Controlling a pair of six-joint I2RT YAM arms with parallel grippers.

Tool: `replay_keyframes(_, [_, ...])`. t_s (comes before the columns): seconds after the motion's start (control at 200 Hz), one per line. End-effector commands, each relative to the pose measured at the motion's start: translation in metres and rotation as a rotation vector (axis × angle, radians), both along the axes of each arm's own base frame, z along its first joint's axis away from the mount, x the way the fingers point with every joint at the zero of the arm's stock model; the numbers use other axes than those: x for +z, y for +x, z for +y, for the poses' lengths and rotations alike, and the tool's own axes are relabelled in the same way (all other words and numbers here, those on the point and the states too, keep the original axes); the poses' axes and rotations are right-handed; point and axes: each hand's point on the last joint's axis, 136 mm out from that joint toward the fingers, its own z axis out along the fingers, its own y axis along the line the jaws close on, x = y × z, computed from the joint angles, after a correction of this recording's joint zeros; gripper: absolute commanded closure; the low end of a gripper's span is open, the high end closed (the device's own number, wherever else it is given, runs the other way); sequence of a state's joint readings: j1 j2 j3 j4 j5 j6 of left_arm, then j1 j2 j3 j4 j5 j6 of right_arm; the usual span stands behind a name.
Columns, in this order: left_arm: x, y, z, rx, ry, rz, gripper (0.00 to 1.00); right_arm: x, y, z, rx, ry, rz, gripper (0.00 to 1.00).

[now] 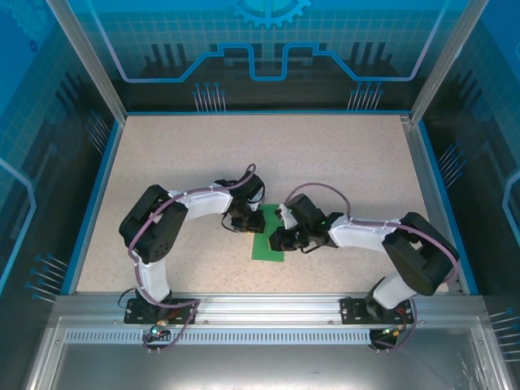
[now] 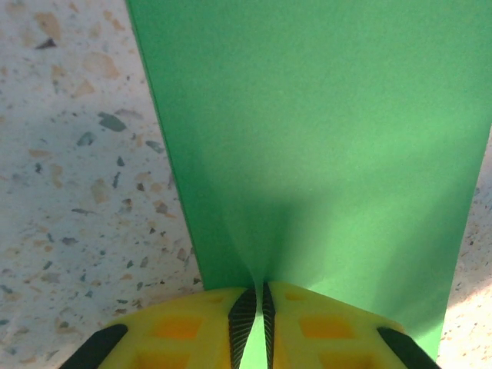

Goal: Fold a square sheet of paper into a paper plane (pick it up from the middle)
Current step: Fold the square sheet of paper in half at the center of the table.

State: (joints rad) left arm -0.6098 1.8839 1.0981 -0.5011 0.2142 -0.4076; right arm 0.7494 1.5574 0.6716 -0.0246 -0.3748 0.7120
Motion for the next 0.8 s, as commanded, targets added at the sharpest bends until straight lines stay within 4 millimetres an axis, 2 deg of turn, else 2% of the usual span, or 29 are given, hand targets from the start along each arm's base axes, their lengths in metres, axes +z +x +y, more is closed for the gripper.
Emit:
replay_keyframes(0.0, [-0.062, -0.046, 0.066, -0.013, 0.309, 0.159, 0.80, -0.011, -0.015, 0.002, 0.042, -0.027, 0.035, 0.89])
replay_keyframes(0.28, [-0.052, -0.040, 0.058, -0.005, 0.268, 0.145, 0.79, -0.028, -0.036, -0.026, 0.061, -0.139, 0.063, 0.89])
replay_keyframes(0.555, [-0.021, -0.022, 0.038, -0.008, 0.189, 0.093, 0.75, -0.001, -0.020, -0.025, 0.028, -0.101, -0.006, 0.85])
replay_keyframes(0.795, [0.018, 0.000, 0.022, -0.009, 0.131, 0.014, 0.71, 0.000, -0.006, -0.037, -0.044, -0.110, -0.007, 0.77])
